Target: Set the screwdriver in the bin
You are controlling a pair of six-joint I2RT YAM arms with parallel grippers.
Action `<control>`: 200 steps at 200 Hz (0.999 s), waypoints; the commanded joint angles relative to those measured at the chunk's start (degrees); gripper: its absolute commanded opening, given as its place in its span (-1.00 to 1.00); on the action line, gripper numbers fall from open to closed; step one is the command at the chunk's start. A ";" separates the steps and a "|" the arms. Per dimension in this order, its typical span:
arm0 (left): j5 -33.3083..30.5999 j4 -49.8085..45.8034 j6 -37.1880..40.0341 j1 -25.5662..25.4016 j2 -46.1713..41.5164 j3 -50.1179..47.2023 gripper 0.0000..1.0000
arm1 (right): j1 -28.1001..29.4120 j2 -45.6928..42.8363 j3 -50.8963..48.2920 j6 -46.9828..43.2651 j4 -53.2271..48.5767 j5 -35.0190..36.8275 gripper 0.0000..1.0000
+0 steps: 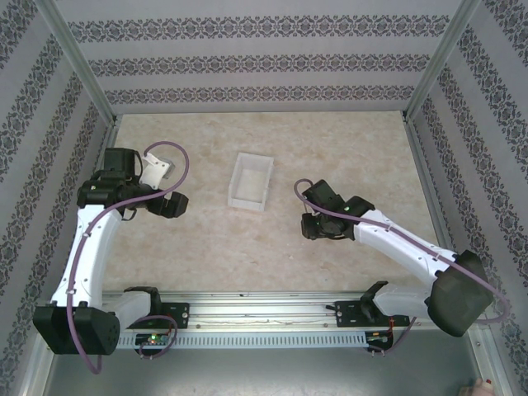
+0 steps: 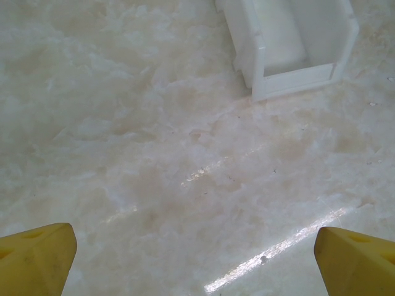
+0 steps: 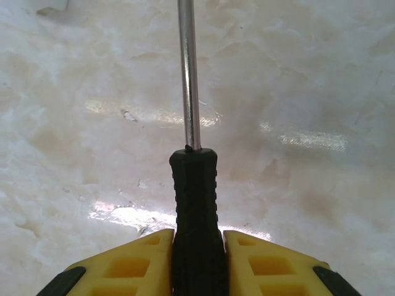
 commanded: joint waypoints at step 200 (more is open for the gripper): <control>1.16 -1.22 0.97 -0.76 -9.58 0.40 0.99 | 9.18 36.11 41.99 2.54 1.96 4.83 -0.45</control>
